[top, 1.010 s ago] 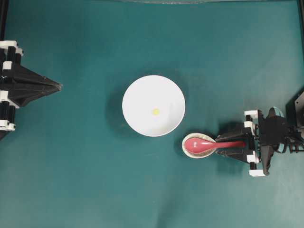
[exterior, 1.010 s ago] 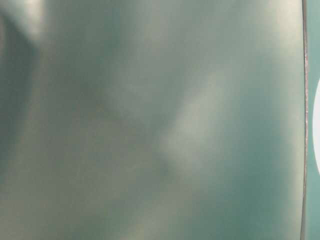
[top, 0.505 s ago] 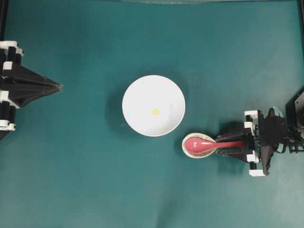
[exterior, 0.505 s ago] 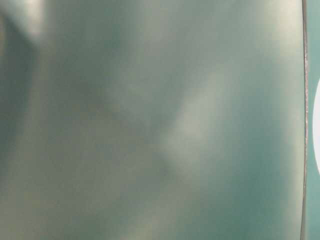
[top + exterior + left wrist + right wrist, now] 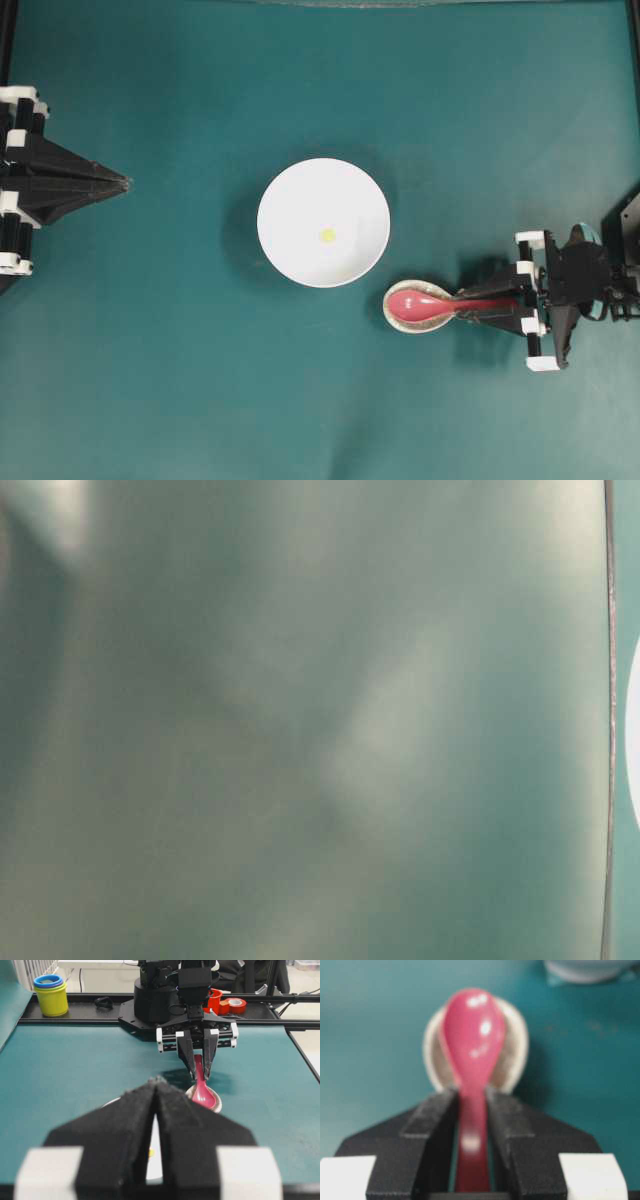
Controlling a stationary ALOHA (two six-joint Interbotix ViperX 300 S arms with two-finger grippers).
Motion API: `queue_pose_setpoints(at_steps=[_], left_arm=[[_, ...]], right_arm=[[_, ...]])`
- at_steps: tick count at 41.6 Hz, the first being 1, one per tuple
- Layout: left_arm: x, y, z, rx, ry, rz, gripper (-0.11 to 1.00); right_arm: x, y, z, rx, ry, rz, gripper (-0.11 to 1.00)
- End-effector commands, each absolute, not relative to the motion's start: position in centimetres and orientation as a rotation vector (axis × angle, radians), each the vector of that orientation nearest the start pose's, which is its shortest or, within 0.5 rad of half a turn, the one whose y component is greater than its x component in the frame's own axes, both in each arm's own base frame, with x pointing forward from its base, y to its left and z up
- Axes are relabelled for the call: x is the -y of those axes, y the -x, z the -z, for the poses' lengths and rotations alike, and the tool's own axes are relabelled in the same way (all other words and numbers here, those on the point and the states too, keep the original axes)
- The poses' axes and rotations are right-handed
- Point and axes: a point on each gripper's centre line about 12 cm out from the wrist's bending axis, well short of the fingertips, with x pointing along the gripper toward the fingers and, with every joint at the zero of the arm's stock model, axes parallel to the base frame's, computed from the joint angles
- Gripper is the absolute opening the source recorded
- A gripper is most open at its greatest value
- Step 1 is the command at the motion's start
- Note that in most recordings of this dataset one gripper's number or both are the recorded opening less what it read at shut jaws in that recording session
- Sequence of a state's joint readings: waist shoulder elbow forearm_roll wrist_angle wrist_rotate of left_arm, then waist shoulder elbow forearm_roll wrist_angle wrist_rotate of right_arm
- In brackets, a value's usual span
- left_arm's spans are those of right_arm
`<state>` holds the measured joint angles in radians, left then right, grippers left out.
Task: Scoop the yellow hexagonal prism block from the bowl with a spoon using the right arm.
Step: 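Lift the spoon and carry it left into the white bowl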
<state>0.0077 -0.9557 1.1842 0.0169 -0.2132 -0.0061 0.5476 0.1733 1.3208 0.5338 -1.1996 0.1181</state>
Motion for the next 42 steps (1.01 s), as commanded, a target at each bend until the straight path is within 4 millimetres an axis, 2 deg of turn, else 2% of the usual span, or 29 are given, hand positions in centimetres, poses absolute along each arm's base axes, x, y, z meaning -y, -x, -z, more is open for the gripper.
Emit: queue_pose_setpoints(at_steps=[1, 16, 22, 34, 42], left_arm=[[-0.1, -20.2, -28.2, -0.008, -0.01, -0.005, 0.0], [-0.1, -20.1, -28.4, -0.002, -0.018, -0.005, 0.0], [-0.1, -20.1, -28.4, -0.003, -0.019, -0.004, 0.0], [-0.1, -20.2, -28.4, -0.003, -0.019, -0.005, 0.0], [-0.1, -20.1, -28.4, 0.0, -0.02, -0.005, 0.0]], right_arm=[[-7.4, -22.8, -9.2, -0.249, -0.173, -0.014, 0.23], [-6.8, -22.7, -14.3, -0.106, -0.134, -0.035, 0.23], [-6.2, -23.0, -16.2, -0.1, -0.1, -0.027, 0.23], [-3.5, -25.2, -19.5, -0.274, -0.152, 0.018, 0.23], [-1.7, -27.0, -20.8, -0.41, -0.18, 0.037, 0.23]])
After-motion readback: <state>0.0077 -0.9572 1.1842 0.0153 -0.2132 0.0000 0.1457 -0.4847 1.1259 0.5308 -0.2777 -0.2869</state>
